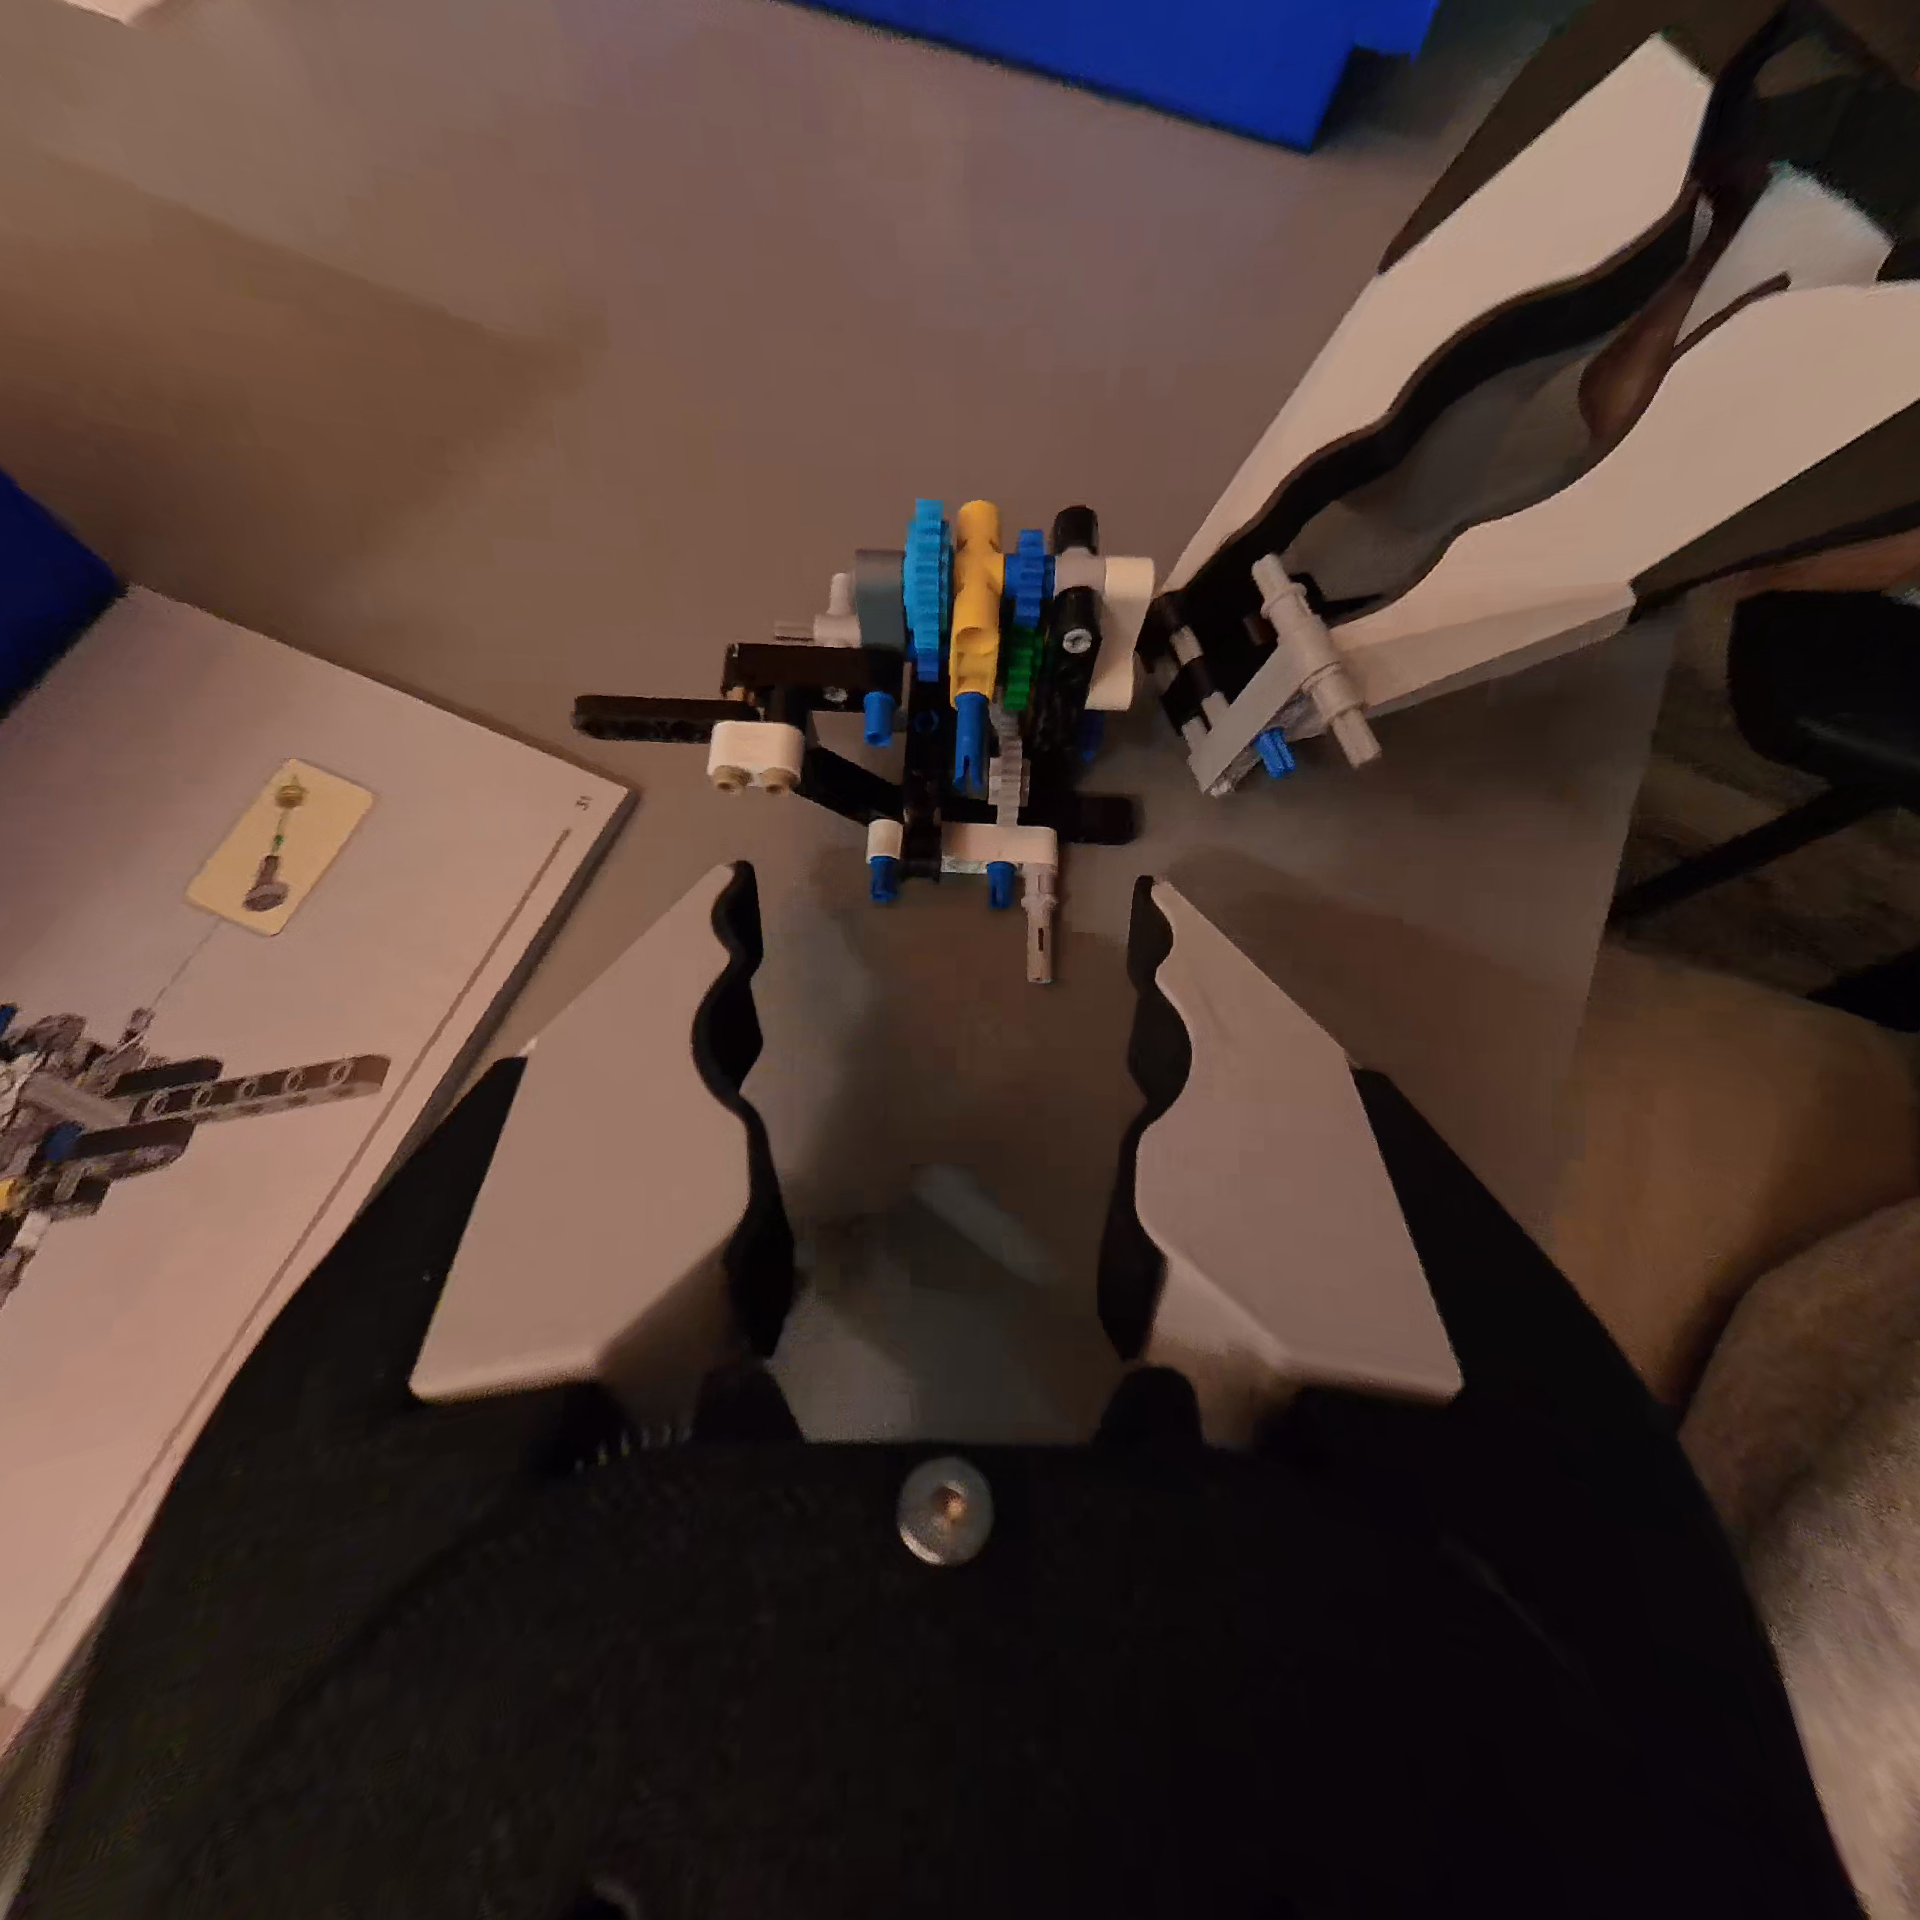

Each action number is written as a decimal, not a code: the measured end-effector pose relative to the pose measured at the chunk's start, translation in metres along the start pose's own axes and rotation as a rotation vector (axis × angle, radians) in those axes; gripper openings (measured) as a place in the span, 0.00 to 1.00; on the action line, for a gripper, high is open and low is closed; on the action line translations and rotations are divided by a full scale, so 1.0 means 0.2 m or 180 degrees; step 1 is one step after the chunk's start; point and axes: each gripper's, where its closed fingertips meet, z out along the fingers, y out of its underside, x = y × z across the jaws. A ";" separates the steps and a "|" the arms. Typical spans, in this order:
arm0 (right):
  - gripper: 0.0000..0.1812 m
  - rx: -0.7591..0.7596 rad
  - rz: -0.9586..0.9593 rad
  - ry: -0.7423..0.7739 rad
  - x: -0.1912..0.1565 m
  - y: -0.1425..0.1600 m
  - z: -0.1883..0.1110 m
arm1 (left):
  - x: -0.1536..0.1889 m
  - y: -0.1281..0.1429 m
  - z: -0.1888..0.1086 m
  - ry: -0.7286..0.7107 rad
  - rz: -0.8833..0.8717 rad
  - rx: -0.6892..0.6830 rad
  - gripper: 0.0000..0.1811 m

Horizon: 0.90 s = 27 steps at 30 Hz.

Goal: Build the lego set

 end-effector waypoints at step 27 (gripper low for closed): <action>0.13 0.1190 0.0480 -0.1958 -0.40 -0.27 -0.25 | 0.51 -0.22 -0.34 0.2372 -0.0846 0.1413 0.29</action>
